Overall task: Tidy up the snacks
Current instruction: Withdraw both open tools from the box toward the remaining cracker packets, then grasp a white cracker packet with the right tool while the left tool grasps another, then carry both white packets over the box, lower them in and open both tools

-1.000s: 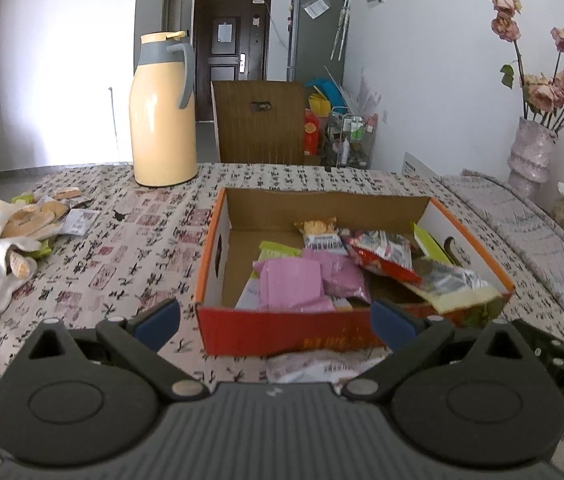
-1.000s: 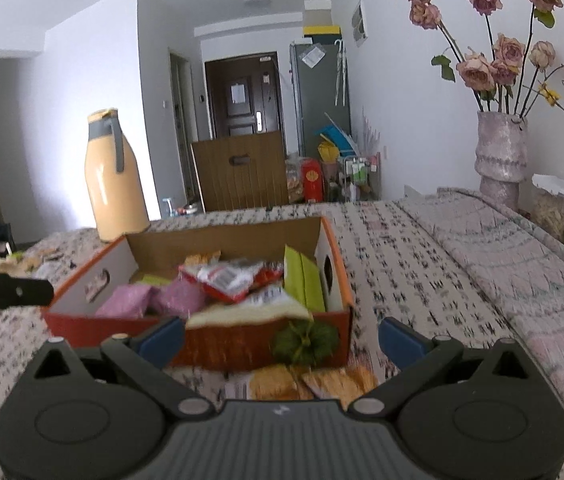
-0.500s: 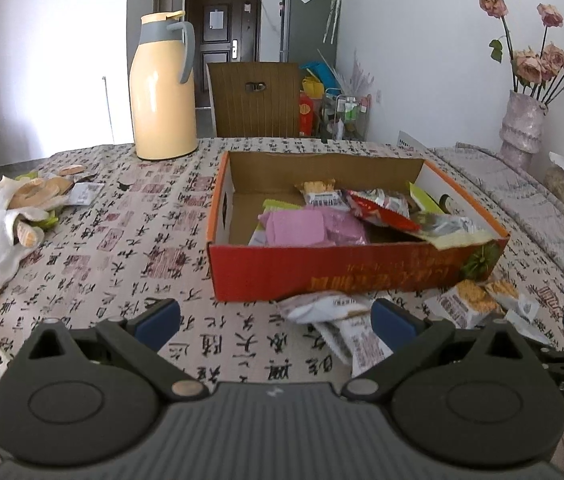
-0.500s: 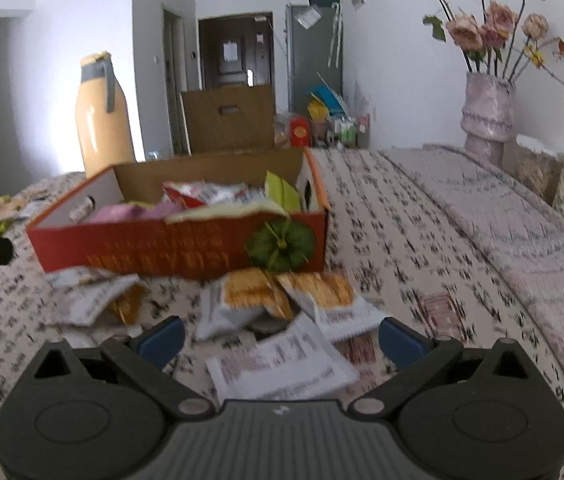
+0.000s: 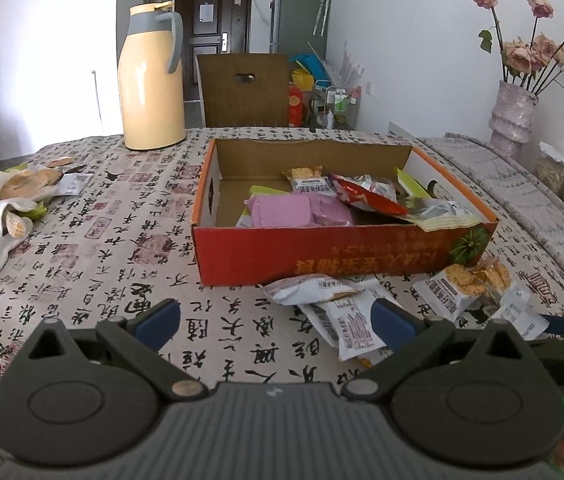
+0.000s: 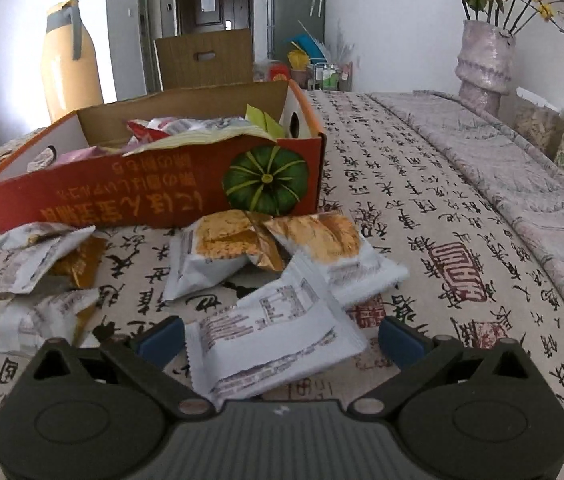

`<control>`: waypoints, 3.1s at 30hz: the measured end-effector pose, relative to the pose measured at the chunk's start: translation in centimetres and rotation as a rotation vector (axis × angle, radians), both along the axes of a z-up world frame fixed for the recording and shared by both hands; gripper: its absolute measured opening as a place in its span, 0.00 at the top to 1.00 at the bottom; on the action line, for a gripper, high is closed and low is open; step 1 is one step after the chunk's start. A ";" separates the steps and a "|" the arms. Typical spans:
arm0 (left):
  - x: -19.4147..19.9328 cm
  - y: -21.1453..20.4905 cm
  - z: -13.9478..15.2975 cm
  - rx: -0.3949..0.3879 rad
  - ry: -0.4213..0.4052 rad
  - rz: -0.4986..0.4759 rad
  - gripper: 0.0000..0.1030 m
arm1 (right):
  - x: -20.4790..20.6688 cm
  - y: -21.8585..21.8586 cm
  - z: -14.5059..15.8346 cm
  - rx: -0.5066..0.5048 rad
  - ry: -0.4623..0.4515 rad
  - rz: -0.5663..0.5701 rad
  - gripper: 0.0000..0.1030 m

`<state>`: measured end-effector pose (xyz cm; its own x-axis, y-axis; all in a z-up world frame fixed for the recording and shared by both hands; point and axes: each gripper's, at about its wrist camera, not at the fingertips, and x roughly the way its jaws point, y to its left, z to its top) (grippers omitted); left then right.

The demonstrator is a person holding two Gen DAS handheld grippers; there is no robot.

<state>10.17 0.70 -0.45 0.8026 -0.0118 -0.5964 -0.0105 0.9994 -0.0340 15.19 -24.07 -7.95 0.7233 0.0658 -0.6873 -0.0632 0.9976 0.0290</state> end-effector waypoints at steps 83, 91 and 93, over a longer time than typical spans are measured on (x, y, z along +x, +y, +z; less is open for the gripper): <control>0.8 -8.0 -3.2 0.003 0.194 -0.089 0.68 | -7.9 -4.1 2.8 0.195 -0.336 0.087 0.90; -1.3 -7.3 -0.9 -0.014 0.112 -0.118 0.68 | -9.1 -3.5 4.0 0.176 -0.364 0.090 0.90; -1.8 -7.1 -0.2 -0.018 0.088 -0.115 0.68 | -9.2 -3.2 4.3 0.170 -0.372 0.092 0.90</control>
